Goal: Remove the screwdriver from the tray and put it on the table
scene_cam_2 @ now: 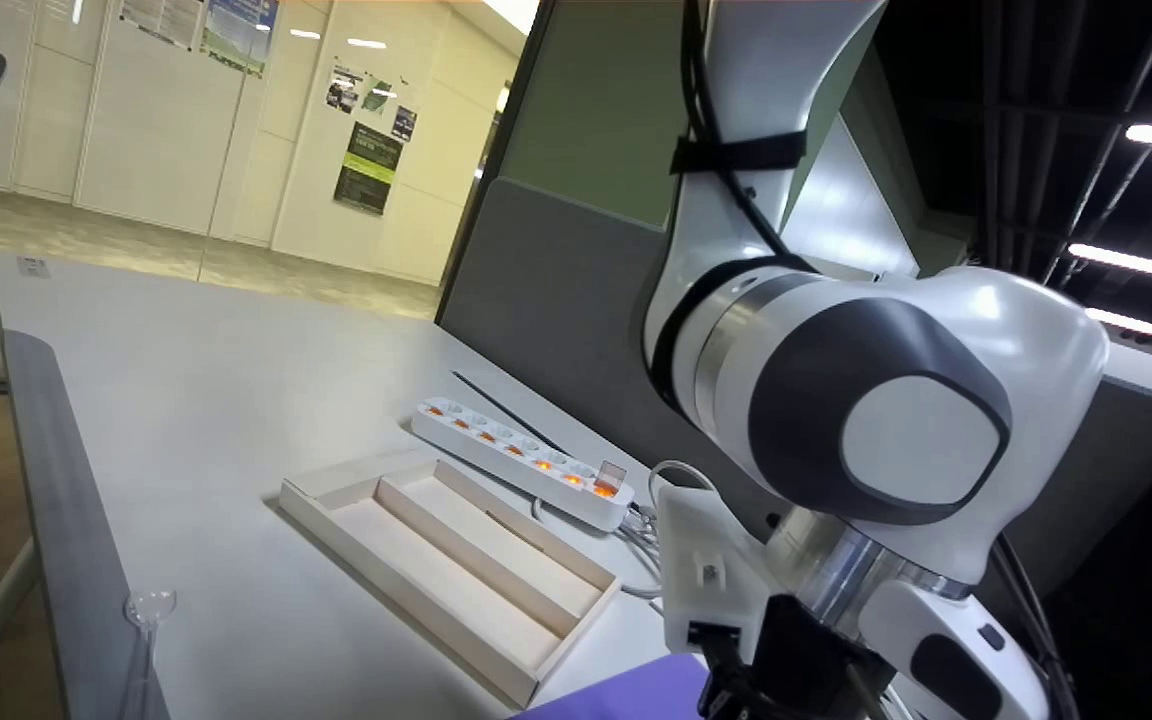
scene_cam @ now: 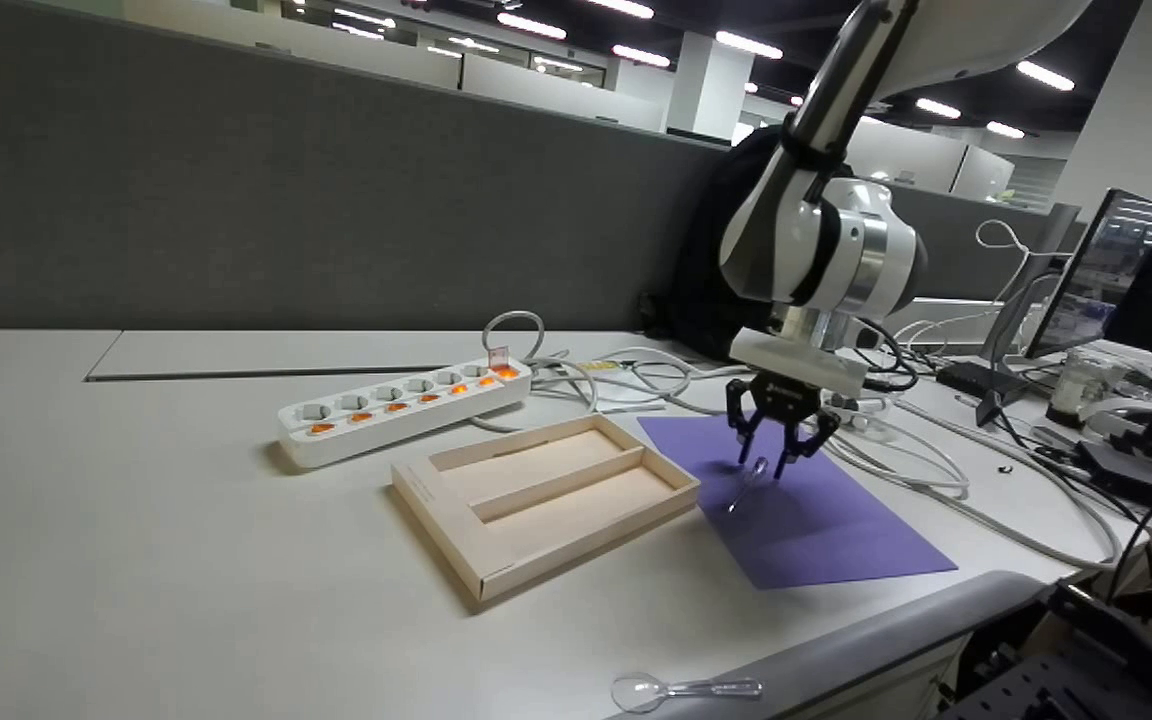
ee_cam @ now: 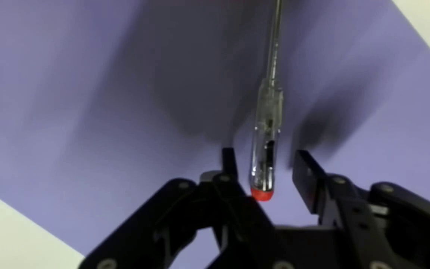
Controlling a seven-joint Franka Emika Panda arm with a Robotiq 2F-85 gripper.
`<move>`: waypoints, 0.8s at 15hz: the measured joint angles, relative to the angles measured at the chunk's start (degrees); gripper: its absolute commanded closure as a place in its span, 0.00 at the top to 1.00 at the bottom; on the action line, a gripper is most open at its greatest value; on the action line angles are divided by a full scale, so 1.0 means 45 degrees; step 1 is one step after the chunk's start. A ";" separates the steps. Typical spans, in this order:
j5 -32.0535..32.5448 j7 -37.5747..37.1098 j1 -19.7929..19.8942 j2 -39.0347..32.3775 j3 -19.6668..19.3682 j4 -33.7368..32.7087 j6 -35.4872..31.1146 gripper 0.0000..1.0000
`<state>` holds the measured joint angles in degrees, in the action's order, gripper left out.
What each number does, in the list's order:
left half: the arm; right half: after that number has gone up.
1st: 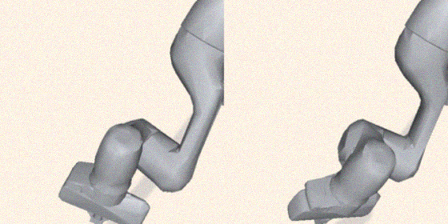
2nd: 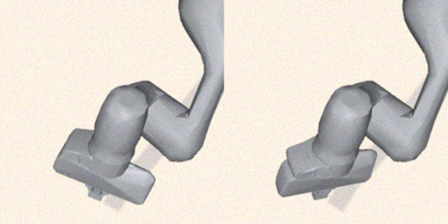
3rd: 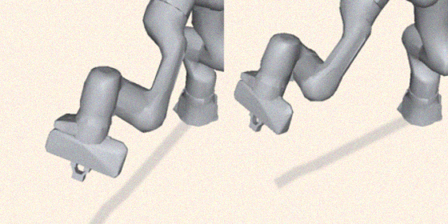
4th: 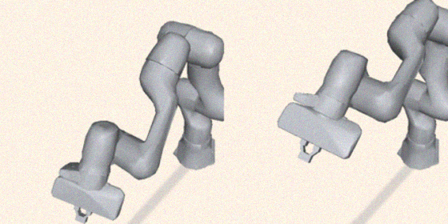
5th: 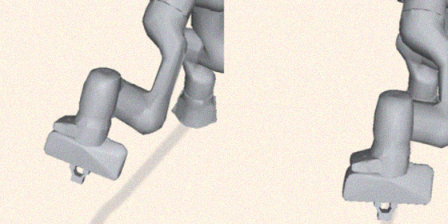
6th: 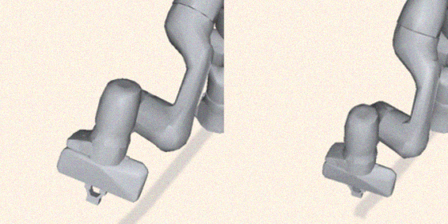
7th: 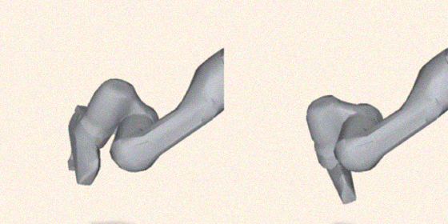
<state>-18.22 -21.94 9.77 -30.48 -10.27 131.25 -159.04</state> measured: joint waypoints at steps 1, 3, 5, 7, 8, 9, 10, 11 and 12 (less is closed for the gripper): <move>0.0000 0.0004 0.0000 -0.0016 0.0000 -0.0013 0.0027 0.84; 0.0000 0.0007 -0.0003 -0.0019 0.0001 -0.0020 0.0044 0.96; 0.0004 0.0007 -0.0037 -0.0011 -0.0004 -0.0029 0.0044 1.00; 0.0049 -0.0121 -0.0228 0.0044 -0.0151 -0.0030 0.0039 1.00; 0.0054 -0.0267 -0.0398 0.0091 -0.0301 -0.0030 0.0039 1.00; 0.0065 -0.0482 -0.0609 0.0163 -0.0473 -0.0029 0.0039 1.00; 0.0095 -0.0716 -0.0849 0.0250 -0.0657 -0.0025 0.0039 1.00; 0.0156 -0.0933 -0.1095 0.0355 -0.0829 -0.0014 0.0038 1.00; 0.0302 -0.1195 -0.1372 0.0491 -0.1016 0.0013 0.0038 1.00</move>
<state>-16.86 -27.32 3.60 -28.27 -14.84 131.30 -158.87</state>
